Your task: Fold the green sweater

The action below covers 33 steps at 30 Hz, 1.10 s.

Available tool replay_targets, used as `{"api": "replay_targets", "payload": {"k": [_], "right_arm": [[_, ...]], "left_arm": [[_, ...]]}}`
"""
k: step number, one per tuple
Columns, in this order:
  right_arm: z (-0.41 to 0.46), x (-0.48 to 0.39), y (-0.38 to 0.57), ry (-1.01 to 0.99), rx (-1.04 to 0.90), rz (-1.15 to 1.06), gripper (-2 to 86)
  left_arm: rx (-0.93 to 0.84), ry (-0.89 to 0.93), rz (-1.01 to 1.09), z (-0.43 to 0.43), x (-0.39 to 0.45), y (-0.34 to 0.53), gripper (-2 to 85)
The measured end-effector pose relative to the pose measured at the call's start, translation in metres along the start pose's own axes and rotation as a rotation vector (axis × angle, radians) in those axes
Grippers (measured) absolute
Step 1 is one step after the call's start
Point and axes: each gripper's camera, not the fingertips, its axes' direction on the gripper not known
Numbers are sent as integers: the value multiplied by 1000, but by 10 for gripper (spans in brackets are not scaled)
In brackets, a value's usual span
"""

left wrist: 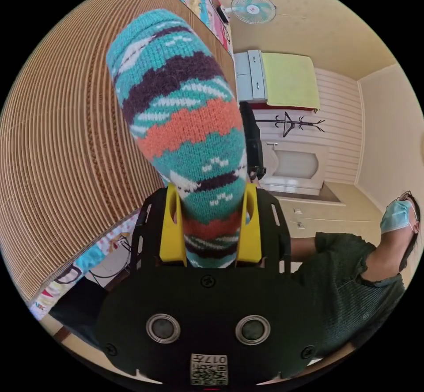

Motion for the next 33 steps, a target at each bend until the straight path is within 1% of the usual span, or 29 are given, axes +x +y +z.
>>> {"api": "replay_targets", "payload": {"k": [1,2,3,5,6,8,10,12,13,14,15,16,17,18,19,20,21,22,23,24,25,26,27,28,29,30,31,32,33], "right_arm": [[-15,-14,12,9,30,4,139],[-49,-42,35,35,96,4,139],[-85,-70,54,72,159,-3,139],[-140,-106,74,146,233,-11,139],[-175,-125,84,206,277,-12,141],[-216,-141,92,310,327,-10,145],[-246,-136,92,404,375,52,154],[-258,-95,74,610,365,161,173],[-256,-77,67,652,343,214,179],[-249,-35,50,740,293,339,191],[-238,5,38,795,242,465,204],[-233,18,35,793,229,503,211],[-226,27,33,759,224,550,226],[-218,17,37,752,258,556,227],[-213,7,40,771,287,543,227],[-198,-18,49,834,343,521,216],[-182,-44,61,913,393,504,197],[-174,-58,68,956,428,498,183],[-157,-85,83,1064,528,492,140],[-137,-109,98,1149,650,457,83],[-126,-119,104,1166,708,423,68],[-103,-131,110,1150,799,329,36],[-82,-131,109,1089,843,241,24],[-72,-126,105,1054,841,212,18],[-53,-105,86,1031,762,227,13],[-32,-65,55,1055,550,403,9],[-21,-44,42,1060,441,505,8],[-3,-24,30,1050,383,631,6],[14,-42,32,1033,491,598,5]], "left_arm": [[-46,0,27,11,43,-9,186],[-72,8,72,26,88,-21,187],[-78,13,99,35,111,-27,187],[-101,39,219,77,197,-64,189],[-109,48,247,90,216,-76,189],[-146,79,316,150,272,-133,195],[-152,42,362,198,299,-177,200],[-160,-77,340,251,304,-219,201],[-212,-210,281,289,296,-242,194],[-344,-403,204,331,282,-261,185],[-417,-471,173,348,275,-267,180],[-484,-498,117,360,269,-274,175],[-509,-511,112,355,274,-276,174],[-504,-526,137,350,280,-274,155],[-485,-576,229,333,295,-267,119],[-478,-663,312,314,303,-256,110],[-481,-721,338,304,303,-249,105],[-487,-847,351,281,293,-234,107],[-494,-960,314,254,271,-217,105],[-503,-1002,275,239,256,-207,103],[-531,-1058,145,204,217,-186,92],[-567,-1078,-61,164,168,-158,74],[-586,-1075,-187,144,144,-141,68],[-613,-1041,-500,97,94,-94,55],[-600,-964,-828,49,56,-34,32],[-566,-898,-975,27,44,-2,20],[-434,-731,-1194,-8,33,60,8],[-236,-544,-1331,-35,33,117,-1],[-132,-453,-1379,-45,34,142,-3]]}}
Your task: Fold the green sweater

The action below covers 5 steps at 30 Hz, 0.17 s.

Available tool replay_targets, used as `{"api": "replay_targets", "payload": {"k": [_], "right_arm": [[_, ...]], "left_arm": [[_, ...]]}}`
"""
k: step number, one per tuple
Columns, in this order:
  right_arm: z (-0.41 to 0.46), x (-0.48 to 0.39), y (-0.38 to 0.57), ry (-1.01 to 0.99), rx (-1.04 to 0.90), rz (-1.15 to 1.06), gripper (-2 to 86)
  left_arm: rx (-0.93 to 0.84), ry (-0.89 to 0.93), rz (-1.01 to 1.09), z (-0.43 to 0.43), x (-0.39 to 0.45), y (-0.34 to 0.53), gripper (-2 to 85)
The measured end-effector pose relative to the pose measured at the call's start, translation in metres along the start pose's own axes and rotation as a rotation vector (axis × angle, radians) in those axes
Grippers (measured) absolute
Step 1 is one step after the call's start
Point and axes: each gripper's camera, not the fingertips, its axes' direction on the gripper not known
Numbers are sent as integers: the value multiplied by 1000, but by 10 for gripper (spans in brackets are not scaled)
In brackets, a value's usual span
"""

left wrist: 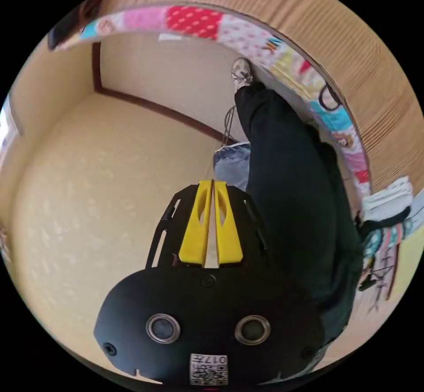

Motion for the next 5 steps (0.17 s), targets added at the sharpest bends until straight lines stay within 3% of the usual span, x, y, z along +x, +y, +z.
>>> {"api": "replay_targets", "payload": {"k": [2,5], "right_arm": [[-32,-42,38,-126,181,-63,4],[-61,-129,109,-218,371,-96,4]], "left_arm": [[64,426,-122,9,-80,24,-8],[151,724,-145,33,-132,50,-10]]}}
